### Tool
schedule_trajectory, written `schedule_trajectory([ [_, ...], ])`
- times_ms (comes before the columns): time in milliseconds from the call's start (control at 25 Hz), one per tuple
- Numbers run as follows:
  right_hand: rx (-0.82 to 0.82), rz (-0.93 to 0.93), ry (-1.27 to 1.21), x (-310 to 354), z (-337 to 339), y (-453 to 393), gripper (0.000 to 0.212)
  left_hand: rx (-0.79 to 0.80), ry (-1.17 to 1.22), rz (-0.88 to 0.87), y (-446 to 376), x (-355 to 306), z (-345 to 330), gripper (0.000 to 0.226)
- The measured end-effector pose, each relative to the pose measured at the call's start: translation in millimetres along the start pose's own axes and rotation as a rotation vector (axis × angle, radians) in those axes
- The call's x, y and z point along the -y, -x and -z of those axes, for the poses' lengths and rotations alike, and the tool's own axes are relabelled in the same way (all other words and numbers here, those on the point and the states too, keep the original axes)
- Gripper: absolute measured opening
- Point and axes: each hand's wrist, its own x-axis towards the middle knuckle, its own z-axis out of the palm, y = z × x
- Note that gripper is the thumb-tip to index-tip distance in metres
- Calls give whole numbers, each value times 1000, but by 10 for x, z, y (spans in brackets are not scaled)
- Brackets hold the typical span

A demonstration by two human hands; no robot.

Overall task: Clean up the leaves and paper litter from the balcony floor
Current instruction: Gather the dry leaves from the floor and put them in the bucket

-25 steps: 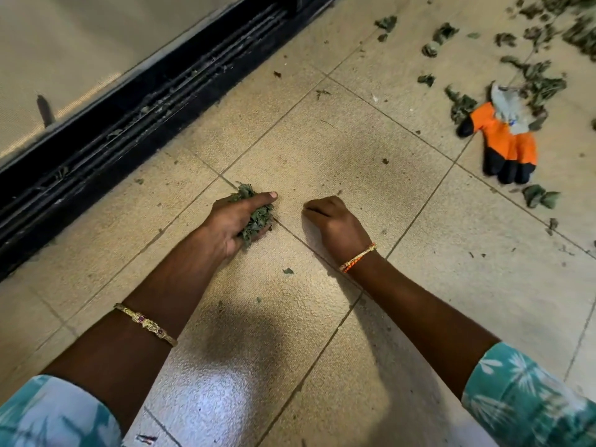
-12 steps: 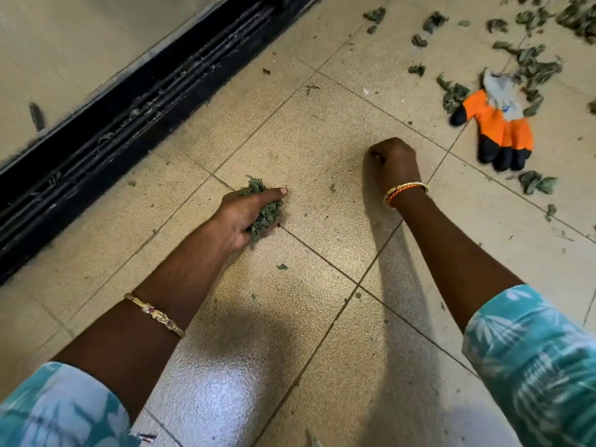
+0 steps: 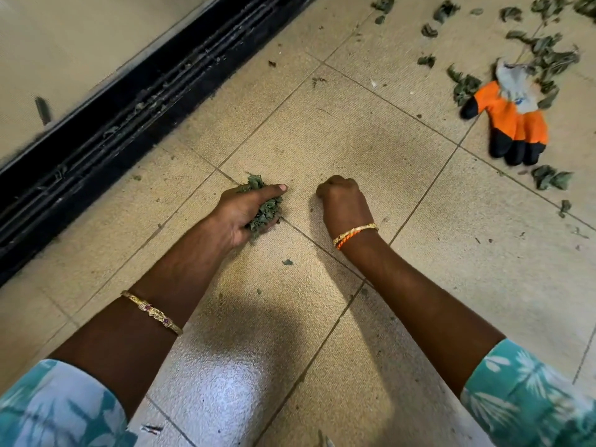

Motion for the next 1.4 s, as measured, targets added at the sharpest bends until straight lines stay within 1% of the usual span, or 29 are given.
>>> schedule_trajectory([
  [40,38,-39,28,12,22,-64,25,3,5,3,3,-12,3,50],
  [120,113,-93,22,42,71,-178,22,17,21,-3,25,-48,14,61],
  [200,110,-137,-49,30,120,-238,16,19,-2,-14,57,-39,5,68],
  [240,116,-188,-104,-20,162,-249,12,9,-14,-19,87,-24,-10,66],
  [280,136,-277,-209,-103,217,-243,7,-8,-18,-15,137,-5,-20,61],
  [320,167,-403,-406,-201,313,-212,4,-20,-19,-4,221,8,-29,52],
  [360,187,-555,-676,-279,454,-150,4,-28,-27,7,325,12,-19,45],
  [400,188,-702,-954,-345,609,-63,7,-37,-43,16,455,-2,8,40],
  [440,162,-822,-1180,-393,765,52,10,-51,-59,24,604,-25,46,36],
  [480,128,-911,-1334,-391,915,187,11,-76,-57,38,808,-47,86,33],
  [560,97,-1008,-1475,-255,1195,425,11,-115,9,67,1287,-66,137,27],
  [640,154,-1006,-1489,51,1546,631,11,-155,92,107,1885,-40,147,24],
  [720,246,-957,-1472,469,2003,870,11,-194,173,142,2570,-35,142,25],
  [840,340,-948,-1446,1115,2711,1208,16,-253,351,139,3481,-70,154,19],
  [920,453,-895,-1430,1590,3169,1416,22,-268,488,124,4055,-141,228,10],
  [1000,589,-844,-1406,2019,3474,1602,24,-293,587,98,4527,-200,340,5],
  [1080,694,-789,-1396,2437,3669,1764,24,-353,684,59,4921,-193,515,5],
  [1200,798,-706,-1394,3024,3779,1944,22,-429,810,33,5344,-85,834,8],
  [1280,857,-647,-1369,3441,3724,2050,21,-473,905,20,5521,62,1098,9],
  [1400,912,-626,-1315,4042,3429,2180,20,-534,1095,7,5628,296,1578,13],
])
